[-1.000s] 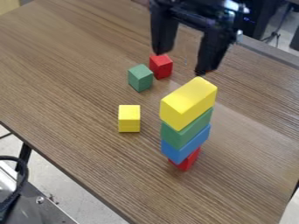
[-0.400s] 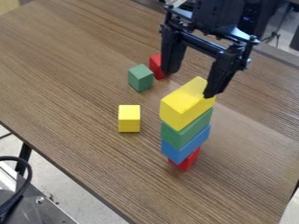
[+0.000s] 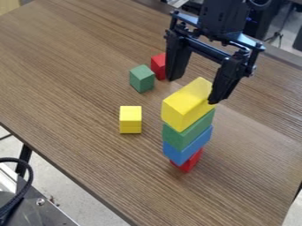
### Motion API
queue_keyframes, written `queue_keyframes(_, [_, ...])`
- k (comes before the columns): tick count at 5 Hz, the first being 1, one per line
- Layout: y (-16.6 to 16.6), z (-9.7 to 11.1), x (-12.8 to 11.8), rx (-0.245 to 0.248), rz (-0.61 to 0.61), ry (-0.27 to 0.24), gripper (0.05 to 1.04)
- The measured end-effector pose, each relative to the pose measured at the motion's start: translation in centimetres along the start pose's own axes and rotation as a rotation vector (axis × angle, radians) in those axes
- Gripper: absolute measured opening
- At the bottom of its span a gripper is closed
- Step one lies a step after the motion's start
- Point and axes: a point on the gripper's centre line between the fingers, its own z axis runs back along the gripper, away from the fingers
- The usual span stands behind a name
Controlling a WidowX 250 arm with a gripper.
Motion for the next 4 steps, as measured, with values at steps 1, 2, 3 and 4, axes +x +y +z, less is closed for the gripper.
queue_keyframes(1, [-0.07,-0.22,0.03,-0.002,0.005,0.01,0.999])
queue_keyframes(2, [-0.11,-0.36,-0.01,-0.003,0.021,0.022,0.999])
queue_keyframes(3, [-0.18,-0.39,-0.03,-0.007,0.029,0.026,0.963])
queue_keyframes(4, [-0.26,-0.72,-0.11,-0.013,0.032,0.037,0.681])
